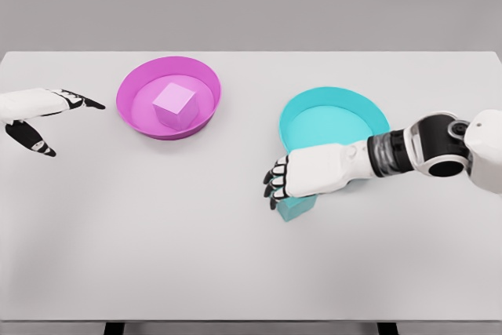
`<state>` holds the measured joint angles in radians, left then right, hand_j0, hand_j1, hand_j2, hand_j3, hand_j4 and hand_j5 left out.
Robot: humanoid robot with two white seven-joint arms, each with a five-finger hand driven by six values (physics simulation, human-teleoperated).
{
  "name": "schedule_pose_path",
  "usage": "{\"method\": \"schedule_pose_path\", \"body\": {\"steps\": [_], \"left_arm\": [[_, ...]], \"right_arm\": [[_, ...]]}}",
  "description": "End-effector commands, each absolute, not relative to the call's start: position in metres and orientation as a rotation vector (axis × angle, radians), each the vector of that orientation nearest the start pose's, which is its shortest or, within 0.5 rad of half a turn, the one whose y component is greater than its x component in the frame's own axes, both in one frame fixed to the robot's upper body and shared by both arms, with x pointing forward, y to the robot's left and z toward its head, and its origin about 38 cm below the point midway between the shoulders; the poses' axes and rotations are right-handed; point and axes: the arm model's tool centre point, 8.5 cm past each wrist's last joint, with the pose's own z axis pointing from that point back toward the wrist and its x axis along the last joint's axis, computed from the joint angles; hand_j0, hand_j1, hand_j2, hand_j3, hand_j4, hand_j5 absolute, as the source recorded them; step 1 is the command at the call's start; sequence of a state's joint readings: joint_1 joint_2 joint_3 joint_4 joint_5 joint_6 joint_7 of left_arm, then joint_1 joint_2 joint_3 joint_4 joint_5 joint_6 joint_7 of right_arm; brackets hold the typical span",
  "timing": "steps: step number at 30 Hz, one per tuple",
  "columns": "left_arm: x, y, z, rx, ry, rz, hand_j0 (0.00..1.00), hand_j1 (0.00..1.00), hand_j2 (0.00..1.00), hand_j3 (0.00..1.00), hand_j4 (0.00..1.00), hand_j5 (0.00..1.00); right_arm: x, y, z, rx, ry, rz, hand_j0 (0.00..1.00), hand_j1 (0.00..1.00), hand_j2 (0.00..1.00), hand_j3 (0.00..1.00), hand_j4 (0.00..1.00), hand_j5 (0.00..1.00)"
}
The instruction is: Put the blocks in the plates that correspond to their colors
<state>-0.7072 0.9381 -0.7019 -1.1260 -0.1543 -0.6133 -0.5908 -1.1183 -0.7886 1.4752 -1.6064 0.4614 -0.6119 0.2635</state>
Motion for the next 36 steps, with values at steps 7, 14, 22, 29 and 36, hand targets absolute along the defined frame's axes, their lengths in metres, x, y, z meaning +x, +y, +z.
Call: {"method": "schedule_pose_path", "body": {"steps": [7,14,22,29,36], "left_arm": [[0.446,0.417,0.198,0.324,-1.189,-1.807,1.00,1.00,1.00,1.00,1.00,1.00],[0.447,0.417,0.195,0.320,-1.187,-1.801,1.00,1.00,1.00,1.00,1.00,1.00],[0.448,0.414,0.193,0.314,-1.191,-1.801,1.00,1.00,1.00,1.00,1.00,1.00],[0.449,0.414,0.189,0.314,-1.181,-1.803,1.00,1.00,1.00,1.00,1.00,1.00],[0.449,0.414,0.189,0.317,-1.179,-1.802,1.00,1.00,1.00,1.00,1.00,1.00]], "right_arm": [[0.376,-0.154,0.184,0.023,1.530,-2.806,0.65,0.65,0.65,0.65,0.65,0.65],[0.379,-0.151,0.206,0.075,1.576,-2.751,0.63,0.63,0.63,0.63,0.63,0.63],[0.388,-0.158,0.225,0.159,1.623,-2.728,0.63,0.63,0.63,0.63,0.63,0.63],[0.399,-0.188,0.252,0.281,1.685,-2.747,0.63,0.63,0.63,0.63,0.63,0.63],[0.408,-0.217,0.267,0.386,1.722,-2.779,0.63,0.63,0.63,0.63,0.63,0.63]]}}
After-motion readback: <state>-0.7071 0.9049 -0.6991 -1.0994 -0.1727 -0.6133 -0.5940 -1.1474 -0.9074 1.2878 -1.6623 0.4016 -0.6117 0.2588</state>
